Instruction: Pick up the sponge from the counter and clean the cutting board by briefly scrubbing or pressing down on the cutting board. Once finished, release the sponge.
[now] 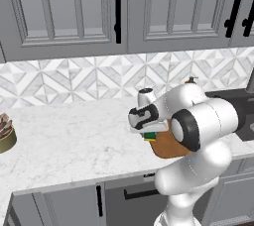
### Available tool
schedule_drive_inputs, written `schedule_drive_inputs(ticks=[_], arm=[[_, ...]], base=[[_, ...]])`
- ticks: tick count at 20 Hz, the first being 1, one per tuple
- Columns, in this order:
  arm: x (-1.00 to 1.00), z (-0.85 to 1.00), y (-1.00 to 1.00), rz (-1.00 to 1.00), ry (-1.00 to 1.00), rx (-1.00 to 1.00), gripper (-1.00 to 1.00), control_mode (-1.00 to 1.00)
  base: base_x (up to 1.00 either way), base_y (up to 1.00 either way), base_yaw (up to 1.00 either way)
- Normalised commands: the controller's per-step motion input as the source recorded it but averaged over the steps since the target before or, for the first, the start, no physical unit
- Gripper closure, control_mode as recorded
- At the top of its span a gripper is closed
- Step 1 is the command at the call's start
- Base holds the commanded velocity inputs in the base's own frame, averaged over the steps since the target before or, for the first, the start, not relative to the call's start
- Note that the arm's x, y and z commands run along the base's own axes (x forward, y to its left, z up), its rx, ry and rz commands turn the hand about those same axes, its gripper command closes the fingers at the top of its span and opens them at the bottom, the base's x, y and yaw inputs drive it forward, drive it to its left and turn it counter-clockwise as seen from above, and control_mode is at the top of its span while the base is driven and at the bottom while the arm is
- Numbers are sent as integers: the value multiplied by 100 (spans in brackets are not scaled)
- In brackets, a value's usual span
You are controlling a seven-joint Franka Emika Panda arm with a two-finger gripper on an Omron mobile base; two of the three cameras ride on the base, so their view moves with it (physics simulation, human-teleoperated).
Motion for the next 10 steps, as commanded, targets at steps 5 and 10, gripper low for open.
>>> schedule_drive_inputs(ticks=[5,10], arm=[[-55,-20,0,2,0,0,100,-100],[-53,-26,0,3,0,0,100,-100]], base=[[0,0,0],[0,0,0]])
